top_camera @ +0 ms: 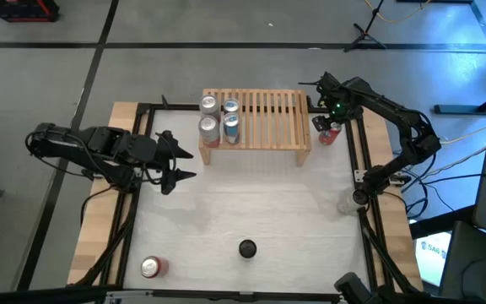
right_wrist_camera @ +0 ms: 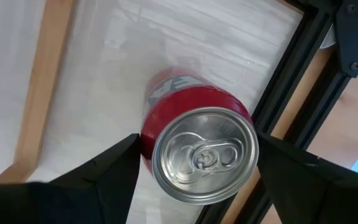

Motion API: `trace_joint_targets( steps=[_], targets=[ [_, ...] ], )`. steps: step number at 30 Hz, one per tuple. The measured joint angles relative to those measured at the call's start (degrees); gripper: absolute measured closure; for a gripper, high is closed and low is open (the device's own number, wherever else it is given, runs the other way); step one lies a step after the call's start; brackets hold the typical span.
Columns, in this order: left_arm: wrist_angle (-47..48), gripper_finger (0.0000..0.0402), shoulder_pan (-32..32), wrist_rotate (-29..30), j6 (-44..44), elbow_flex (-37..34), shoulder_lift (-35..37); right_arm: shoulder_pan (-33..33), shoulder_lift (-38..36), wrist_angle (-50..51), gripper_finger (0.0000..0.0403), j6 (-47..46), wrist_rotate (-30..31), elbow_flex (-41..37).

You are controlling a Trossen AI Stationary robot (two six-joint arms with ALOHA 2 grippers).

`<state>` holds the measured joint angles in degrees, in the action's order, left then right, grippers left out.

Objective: Place canned beverage on shelf
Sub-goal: Put the top red soda can on the shelf

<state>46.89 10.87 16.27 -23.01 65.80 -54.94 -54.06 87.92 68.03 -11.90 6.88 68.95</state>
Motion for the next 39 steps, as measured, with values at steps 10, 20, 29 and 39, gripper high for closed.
trace_joint_targets(
  steps=[10,20,29,39],
  targets=[
    [0.2,0.0122,0.0,-0.4,-0.4,0.0,0.0,-0.9,0.1,-0.3,0.0103,0.5,-2.5,-0.1],
    [0.2,0.0122,0.0,-0.3,-0.4,0.0,0.0,-0.8,0.3,-1.2,0.0025,1.8,-2.6,-2.2],
    [0.1,0.0122,0.0,-0.1,-0.8,0.0,0.0,-0.7,0.3,-5.2,0.0057,2.8,-1.5,-6.4],
    [0.4,0.0122,0.0,0.9,-0.4,0.0,0.0,-0.7,-1.7,-3.2,0.0127,7.0,-0.4,-4.4]
  ],
)
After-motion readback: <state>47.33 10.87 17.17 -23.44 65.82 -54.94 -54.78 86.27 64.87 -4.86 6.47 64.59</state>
